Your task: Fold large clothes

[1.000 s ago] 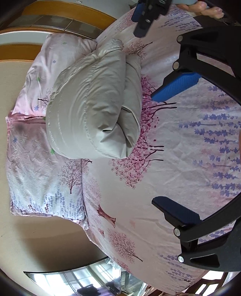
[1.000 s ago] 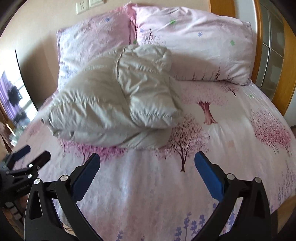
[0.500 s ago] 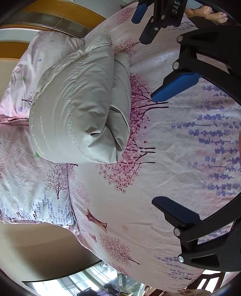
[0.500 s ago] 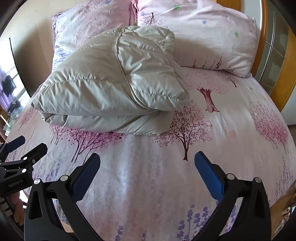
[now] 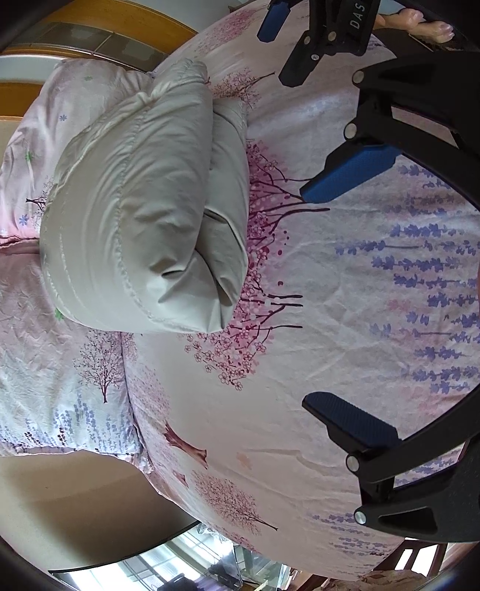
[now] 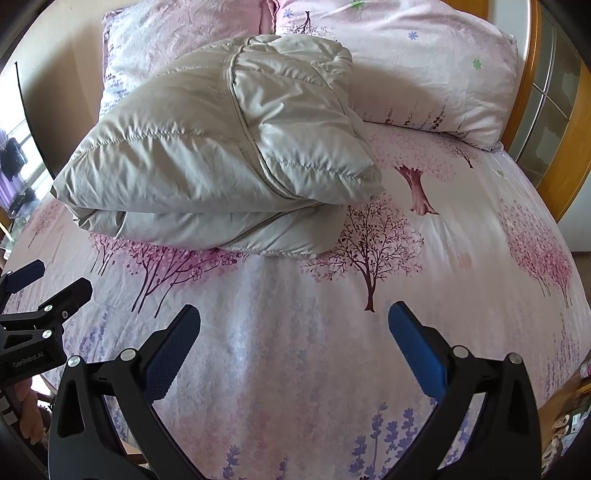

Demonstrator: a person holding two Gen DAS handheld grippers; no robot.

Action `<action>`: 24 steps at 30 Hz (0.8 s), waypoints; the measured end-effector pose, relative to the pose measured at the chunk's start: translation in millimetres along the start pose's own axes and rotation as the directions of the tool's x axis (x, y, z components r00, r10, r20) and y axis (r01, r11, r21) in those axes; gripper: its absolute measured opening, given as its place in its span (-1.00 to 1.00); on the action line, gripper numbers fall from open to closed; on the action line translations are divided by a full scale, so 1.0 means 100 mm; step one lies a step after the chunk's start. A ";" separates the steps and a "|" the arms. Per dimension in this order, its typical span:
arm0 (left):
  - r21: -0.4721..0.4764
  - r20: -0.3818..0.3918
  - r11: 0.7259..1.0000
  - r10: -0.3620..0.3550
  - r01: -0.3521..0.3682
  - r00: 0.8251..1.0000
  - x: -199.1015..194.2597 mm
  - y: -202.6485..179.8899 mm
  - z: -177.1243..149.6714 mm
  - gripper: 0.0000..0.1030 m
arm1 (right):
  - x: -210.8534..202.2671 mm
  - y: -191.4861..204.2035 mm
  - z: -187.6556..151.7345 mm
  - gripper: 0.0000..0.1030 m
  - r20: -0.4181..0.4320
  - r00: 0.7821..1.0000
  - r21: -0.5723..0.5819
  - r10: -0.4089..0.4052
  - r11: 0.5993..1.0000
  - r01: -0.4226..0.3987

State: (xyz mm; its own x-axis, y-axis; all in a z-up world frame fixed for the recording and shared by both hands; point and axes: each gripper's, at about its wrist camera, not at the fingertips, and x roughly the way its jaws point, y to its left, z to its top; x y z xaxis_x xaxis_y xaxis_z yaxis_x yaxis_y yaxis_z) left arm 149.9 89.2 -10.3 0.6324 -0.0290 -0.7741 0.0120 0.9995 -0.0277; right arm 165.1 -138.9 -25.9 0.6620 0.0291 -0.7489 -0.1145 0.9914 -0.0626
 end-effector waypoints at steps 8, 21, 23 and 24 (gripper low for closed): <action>0.004 -0.012 1.000 -0.001 0.001 1.000 0.03 -0.01 0.00 0.97 | 0.02 -0.01 0.00 0.97 -0.006 1.000 -0.001 -0.003 1.000 0.003; 0.008 -0.015 1.000 -0.005 0.005 1.000 0.02 -0.05 -0.01 0.97 | 0.03 -0.01 -0.01 0.97 -0.008 1.000 -0.001 -0.002 1.000 0.002; 0.007 -0.014 1.000 -0.005 0.005 1.000 0.02 -0.05 -0.01 0.97 | 0.04 -0.02 0.00 0.97 -0.009 1.000 0.000 -0.001 1.000 0.001; 0.006 -0.014 1.000 -0.005 0.005 1.000 0.02 -0.05 -0.01 0.97 | 0.04 -0.02 0.00 0.97 -0.010 1.000 0.001 -0.001 1.000 0.001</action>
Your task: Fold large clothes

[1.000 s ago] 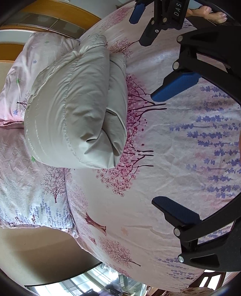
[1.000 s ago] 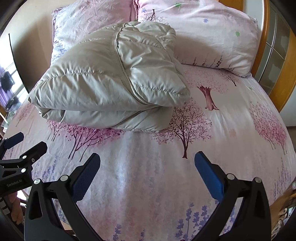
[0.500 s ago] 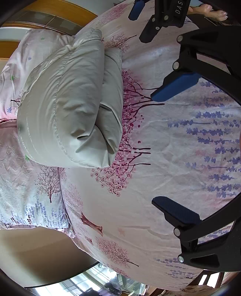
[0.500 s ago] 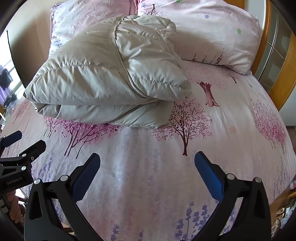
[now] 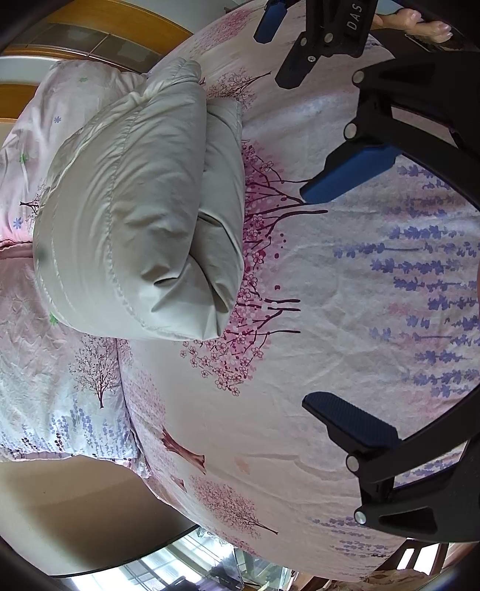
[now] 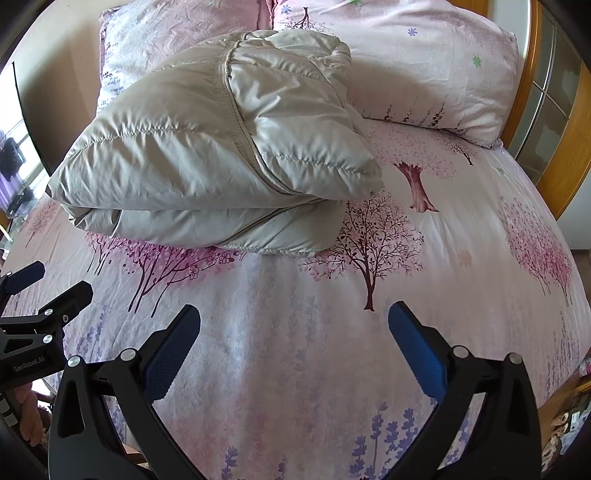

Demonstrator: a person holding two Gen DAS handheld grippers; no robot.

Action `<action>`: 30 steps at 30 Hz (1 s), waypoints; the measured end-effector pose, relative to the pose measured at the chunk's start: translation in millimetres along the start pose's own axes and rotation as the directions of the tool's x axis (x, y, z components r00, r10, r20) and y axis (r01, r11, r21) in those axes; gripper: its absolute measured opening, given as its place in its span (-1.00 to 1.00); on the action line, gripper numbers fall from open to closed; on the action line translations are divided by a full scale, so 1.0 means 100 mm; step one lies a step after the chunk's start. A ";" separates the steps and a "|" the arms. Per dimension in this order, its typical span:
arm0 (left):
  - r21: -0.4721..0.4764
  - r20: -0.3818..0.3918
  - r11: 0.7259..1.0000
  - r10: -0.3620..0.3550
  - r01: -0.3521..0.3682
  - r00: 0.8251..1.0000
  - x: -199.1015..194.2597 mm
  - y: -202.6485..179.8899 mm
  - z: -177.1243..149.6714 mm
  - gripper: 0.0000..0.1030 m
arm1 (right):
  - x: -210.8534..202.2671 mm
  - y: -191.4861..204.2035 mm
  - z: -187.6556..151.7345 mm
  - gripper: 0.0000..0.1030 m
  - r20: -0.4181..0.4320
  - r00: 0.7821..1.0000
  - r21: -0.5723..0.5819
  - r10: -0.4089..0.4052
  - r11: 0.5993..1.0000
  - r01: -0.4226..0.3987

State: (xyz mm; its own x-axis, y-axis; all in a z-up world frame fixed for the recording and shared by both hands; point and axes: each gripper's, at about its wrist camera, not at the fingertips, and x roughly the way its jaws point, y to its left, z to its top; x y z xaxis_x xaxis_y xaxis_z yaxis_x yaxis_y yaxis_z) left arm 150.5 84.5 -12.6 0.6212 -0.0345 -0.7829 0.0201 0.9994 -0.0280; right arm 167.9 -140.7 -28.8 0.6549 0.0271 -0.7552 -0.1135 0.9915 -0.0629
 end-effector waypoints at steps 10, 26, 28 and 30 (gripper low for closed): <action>-0.001 -0.004 1.000 -0.005 0.005 1.000 0.01 0.00 0.01 0.97 | 0.01 0.00 0.00 0.97 -0.004 1.000 0.000 -0.001 1.000 0.001; 0.004 -0.006 1.000 -0.007 0.007 1.000 0.04 -0.01 0.01 0.97 | 0.05 0.00 0.00 0.97 -0.012 1.000 0.012 0.000 1.000 0.000; 0.004 -0.006 1.000 -0.006 0.006 1.000 0.04 -0.01 0.01 0.97 | 0.05 0.00 0.00 0.97 -0.013 1.000 0.012 0.000 1.000 0.000; 0.004 -0.008 1.000 -0.007 0.007 1.000 0.04 -0.01 0.01 0.97 | 0.06 0.01 0.00 0.97 -0.015 1.000 0.013 0.000 1.000 0.000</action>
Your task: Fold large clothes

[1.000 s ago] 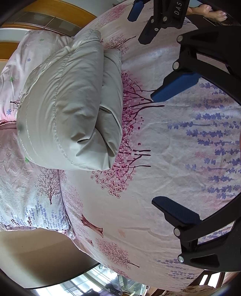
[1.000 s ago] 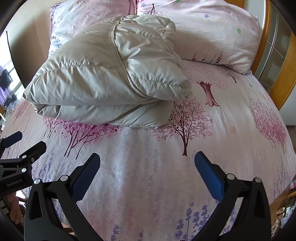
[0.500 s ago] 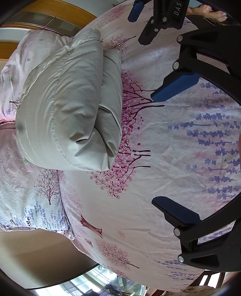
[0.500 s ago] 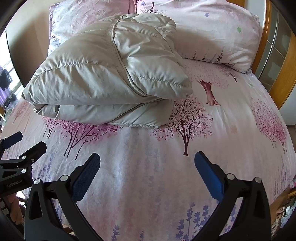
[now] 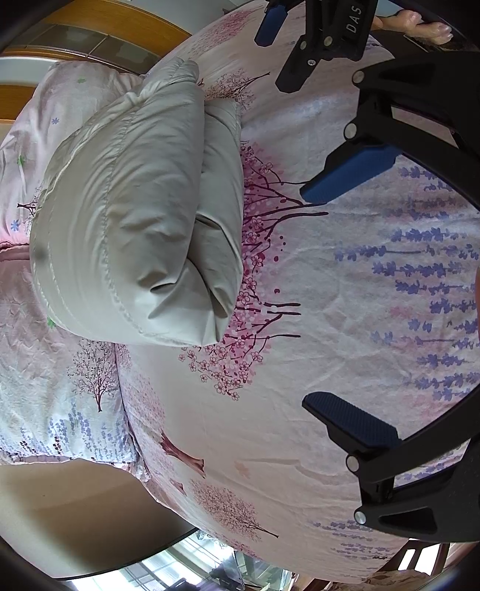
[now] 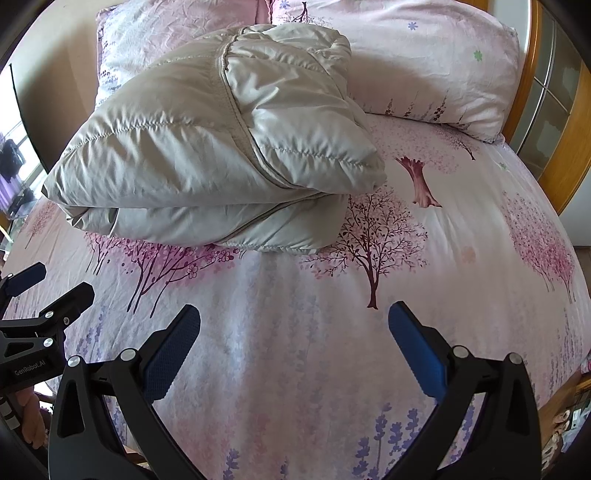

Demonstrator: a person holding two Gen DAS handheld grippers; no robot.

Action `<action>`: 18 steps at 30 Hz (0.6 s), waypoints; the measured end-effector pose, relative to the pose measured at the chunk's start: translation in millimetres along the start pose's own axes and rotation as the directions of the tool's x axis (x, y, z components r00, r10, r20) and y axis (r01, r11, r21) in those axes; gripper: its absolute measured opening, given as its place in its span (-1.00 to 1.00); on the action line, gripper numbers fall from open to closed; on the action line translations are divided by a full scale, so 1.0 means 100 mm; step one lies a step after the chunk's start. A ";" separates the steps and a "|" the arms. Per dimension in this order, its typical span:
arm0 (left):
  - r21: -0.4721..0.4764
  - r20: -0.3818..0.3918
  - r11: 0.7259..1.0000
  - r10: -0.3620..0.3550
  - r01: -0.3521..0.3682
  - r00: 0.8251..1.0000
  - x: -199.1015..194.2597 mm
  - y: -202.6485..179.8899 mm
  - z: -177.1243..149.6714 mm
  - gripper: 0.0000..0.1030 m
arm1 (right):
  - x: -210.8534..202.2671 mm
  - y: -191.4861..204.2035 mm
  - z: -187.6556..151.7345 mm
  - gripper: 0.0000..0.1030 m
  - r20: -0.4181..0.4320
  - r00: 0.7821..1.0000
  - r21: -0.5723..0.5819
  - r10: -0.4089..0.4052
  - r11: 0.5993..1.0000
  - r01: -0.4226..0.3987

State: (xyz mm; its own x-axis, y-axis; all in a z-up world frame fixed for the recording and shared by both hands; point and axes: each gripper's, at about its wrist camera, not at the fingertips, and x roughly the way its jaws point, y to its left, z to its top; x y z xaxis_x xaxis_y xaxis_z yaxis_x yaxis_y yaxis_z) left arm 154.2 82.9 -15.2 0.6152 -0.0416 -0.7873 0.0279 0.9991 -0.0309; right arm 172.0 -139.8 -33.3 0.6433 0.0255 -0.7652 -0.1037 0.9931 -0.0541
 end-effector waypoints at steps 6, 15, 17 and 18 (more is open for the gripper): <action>-0.002 -0.004 1.000 -0.002 0.002 1.000 0.02 -0.01 0.00 0.97 | 0.01 0.00 0.00 0.97 -0.003 1.000 0.000 0.002 1.000 -0.002; -0.006 0.008 1.000 0.005 -0.005 1.000 0.02 0.00 0.00 0.97 | 0.03 0.01 -0.01 0.97 -0.004 1.000 0.000 0.003 1.000 -0.003; -0.006 0.010 1.000 0.007 -0.007 1.000 0.02 0.00 0.00 0.97 | 0.03 0.01 0.00 0.97 -0.005 1.000 -0.001 0.003 1.000 -0.003; -0.007 0.010 1.000 0.007 -0.007 1.000 0.01 0.00 0.00 0.97 | 0.03 0.01 -0.01 0.97 -0.005 1.000 0.001 0.004 1.000 -0.004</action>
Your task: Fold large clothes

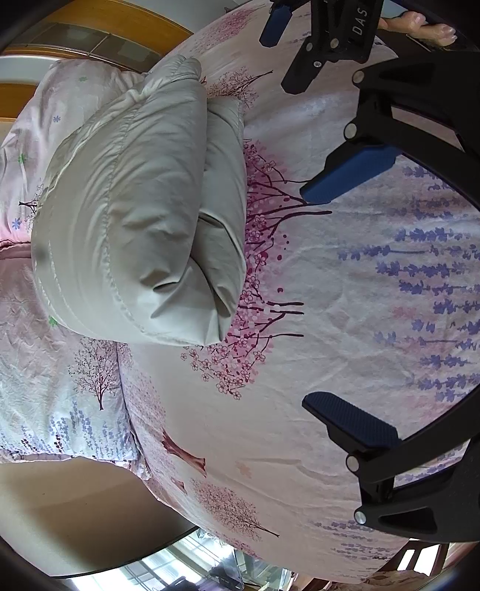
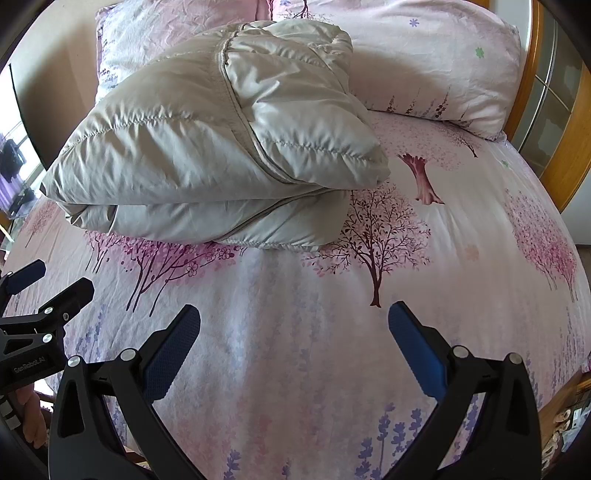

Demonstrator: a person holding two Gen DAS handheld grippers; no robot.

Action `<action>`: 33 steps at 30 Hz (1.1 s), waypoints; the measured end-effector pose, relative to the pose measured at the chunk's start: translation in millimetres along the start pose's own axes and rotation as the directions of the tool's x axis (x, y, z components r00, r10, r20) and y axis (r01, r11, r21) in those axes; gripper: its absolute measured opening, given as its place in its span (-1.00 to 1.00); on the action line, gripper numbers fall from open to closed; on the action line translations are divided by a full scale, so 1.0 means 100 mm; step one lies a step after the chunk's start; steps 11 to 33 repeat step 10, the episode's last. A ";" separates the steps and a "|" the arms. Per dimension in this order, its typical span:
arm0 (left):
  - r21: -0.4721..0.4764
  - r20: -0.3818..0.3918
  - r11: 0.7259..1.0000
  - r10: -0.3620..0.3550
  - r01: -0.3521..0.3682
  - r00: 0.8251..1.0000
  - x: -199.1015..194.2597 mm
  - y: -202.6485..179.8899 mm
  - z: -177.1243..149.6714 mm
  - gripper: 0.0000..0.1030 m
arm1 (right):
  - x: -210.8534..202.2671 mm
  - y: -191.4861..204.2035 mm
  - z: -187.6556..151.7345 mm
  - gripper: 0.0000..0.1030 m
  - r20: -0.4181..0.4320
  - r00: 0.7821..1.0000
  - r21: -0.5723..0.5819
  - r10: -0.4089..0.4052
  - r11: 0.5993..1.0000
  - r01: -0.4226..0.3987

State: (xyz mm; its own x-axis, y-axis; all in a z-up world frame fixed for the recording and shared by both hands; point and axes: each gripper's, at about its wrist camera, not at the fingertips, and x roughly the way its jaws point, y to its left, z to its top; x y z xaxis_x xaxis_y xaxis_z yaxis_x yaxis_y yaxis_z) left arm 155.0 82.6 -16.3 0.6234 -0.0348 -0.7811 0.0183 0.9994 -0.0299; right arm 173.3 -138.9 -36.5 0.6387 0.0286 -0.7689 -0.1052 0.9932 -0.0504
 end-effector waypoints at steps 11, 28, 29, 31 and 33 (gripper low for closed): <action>-0.003 -0.008 1.000 -0.008 0.008 1.000 0.00 -0.01 0.00 0.97 | 0.01 0.00 -0.01 0.97 -0.002 1.000 0.000 0.002 1.000 -0.002; -0.003 -0.008 1.000 -0.008 0.008 1.000 0.00 -0.01 0.00 0.97 | 0.01 0.00 -0.01 0.97 -0.002 1.000 0.000 0.002 1.000 -0.002; -0.003 -0.008 1.000 -0.008 0.008 1.000 0.00 -0.01 0.00 0.97 | 0.01 0.00 -0.01 0.97 -0.002 1.000 0.000 0.002 1.000 -0.002; -0.003 -0.008 1.000 -0.008 0.008 1.000 0.00 -0.01 0.00 0.97 | 0.01 0.00 -0.01 0.97 -0.002 1.000 0.000 0.002 1.000 -0.002; -0.003 -0.008 1.000 -0.008 0.008 1.000 0.00 -0.01 0.00 0.97 | 0.01 0.00 -0.01 0.97 -0.002 1.000 0.000 0.002 1.000 -0.002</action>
